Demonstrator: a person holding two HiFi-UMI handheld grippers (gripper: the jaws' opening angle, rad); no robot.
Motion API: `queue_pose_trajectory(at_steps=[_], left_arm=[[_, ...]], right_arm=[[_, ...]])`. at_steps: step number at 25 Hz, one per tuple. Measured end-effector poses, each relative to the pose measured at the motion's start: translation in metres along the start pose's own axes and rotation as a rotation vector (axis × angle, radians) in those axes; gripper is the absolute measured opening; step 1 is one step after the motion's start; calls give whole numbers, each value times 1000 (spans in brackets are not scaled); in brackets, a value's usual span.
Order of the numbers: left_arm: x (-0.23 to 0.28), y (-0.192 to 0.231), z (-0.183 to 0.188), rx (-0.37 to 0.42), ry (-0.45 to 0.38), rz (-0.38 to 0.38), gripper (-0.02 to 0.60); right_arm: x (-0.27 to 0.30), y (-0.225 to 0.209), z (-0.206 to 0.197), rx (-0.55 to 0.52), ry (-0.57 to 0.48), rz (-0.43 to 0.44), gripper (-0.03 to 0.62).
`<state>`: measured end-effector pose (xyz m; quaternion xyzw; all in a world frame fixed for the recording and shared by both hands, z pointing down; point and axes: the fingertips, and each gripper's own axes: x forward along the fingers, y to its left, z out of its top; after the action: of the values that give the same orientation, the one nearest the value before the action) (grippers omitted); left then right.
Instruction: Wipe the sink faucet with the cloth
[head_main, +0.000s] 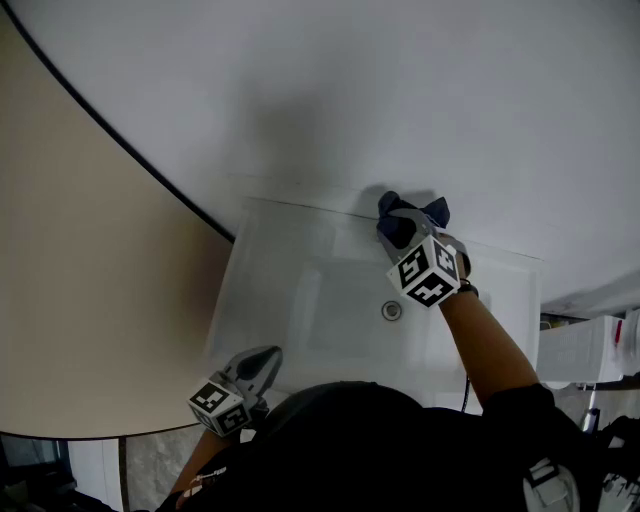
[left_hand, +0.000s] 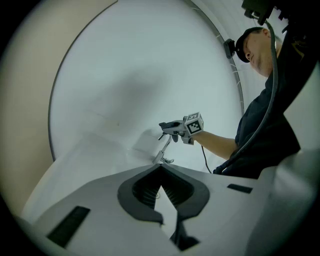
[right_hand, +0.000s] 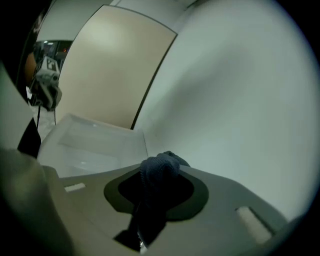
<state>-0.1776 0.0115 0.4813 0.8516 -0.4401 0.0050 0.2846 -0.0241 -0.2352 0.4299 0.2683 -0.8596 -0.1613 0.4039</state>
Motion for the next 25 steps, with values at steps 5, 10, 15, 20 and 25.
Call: queue_pose_trajectory(at_steps=[5, 10, 15, 20, 25], left_arm=[[-5, 4, 0, 0, -4, 19, 0], [-13, 16, -5, -19, -5, 41, 0], [-13, 14, -11, -27, 20, 45, 0], [-1, 2, -9, -14, 42, 18, 0], [-5, 3, -9, 4, 55, 39, 0]], right_arm=[[56, 110, -57, -63, 191, 246, 84], [68, 106, -104, 840, -49, 325, 86], [25, -5, -128, 1705, -563, 113, 84], [30, -27, -166, 1936, -630, -17, 84], [29, -34, -162, 2001, -753, -52, 84]])
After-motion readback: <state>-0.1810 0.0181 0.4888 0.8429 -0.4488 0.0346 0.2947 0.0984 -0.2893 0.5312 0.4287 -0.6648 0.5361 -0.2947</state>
